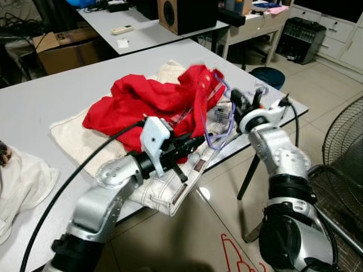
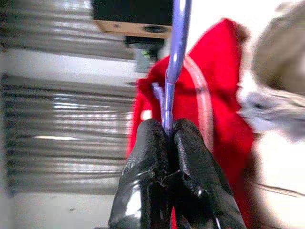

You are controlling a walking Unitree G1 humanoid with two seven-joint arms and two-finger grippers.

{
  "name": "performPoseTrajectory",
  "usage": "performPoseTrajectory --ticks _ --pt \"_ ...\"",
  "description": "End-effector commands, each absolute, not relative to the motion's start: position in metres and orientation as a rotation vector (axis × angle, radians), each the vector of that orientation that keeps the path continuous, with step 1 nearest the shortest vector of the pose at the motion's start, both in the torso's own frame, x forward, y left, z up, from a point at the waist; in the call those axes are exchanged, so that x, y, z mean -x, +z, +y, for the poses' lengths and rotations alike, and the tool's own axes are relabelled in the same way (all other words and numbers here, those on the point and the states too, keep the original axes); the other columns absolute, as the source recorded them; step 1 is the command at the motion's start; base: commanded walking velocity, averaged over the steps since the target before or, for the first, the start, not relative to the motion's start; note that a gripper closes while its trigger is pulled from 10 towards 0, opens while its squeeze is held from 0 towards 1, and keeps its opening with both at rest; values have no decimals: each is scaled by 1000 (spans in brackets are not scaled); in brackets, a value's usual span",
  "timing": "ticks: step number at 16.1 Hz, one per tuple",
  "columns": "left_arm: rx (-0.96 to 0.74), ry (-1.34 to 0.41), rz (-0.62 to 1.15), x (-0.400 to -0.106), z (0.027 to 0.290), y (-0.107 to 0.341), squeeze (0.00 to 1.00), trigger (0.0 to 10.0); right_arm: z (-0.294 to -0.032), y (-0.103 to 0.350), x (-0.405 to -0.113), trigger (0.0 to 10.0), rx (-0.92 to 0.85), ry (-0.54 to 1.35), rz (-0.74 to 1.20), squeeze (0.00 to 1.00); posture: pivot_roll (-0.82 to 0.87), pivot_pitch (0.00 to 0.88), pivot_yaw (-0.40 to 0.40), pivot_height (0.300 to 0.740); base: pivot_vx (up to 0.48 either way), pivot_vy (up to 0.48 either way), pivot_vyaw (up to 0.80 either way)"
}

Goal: Hang hanger

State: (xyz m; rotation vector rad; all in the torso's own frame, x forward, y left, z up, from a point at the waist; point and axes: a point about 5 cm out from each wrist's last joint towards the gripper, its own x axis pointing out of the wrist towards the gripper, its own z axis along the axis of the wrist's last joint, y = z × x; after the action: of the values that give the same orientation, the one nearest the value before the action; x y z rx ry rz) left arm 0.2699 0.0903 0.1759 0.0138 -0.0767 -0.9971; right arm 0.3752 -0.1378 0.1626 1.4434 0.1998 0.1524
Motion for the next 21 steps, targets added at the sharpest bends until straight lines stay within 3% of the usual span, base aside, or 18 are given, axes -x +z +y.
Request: performPoseTrajectory --ticks 1,4,8,12,13,15,17,21 --pt "6 -1095 -79 -259 84 179 0 0 -153 172 -381 10000 -1439 77 126 0 42 0 47 740 0 0 0" --pt "-69 -1133 2 -254 91 169 0 0 -162 177 -386 10000 -1487 44 81 0 39 0 49 740 0 0 0" --pt "-25 -1209 -8 -245 77 175 0 196 -165 181 -391 10000 -1473 26 62 0 39 0 50 740 0 0 0" --pt "113 -1301 -59 -237 64 197 0 1216 -161 174 -395 10000 -1436 -30 95 0 39 0 51 740 0 0 0" --pt "123 -1366 -20 -230 58 196 0 2431 -159 173 -396 10000 -1480 -46 97 0 47 0 46 740 0 0 0" --pt "64 -1339 25 -233 54 185 0 2431 -154 178 -399 10000 -1510 -26 90 0 49 0 46 740 0 0 0" --pt "-8 -1244 65 -245 53 171 0 1569 -147 188 -400 10000 -1534 20 79 0 47 0 46 740 0 0 0" --pt "61 -1289 -4 -246 43 188 0 2588 -138 189 -401 10000 -1392 49 88 0 46 0 43 740 0 0 0"
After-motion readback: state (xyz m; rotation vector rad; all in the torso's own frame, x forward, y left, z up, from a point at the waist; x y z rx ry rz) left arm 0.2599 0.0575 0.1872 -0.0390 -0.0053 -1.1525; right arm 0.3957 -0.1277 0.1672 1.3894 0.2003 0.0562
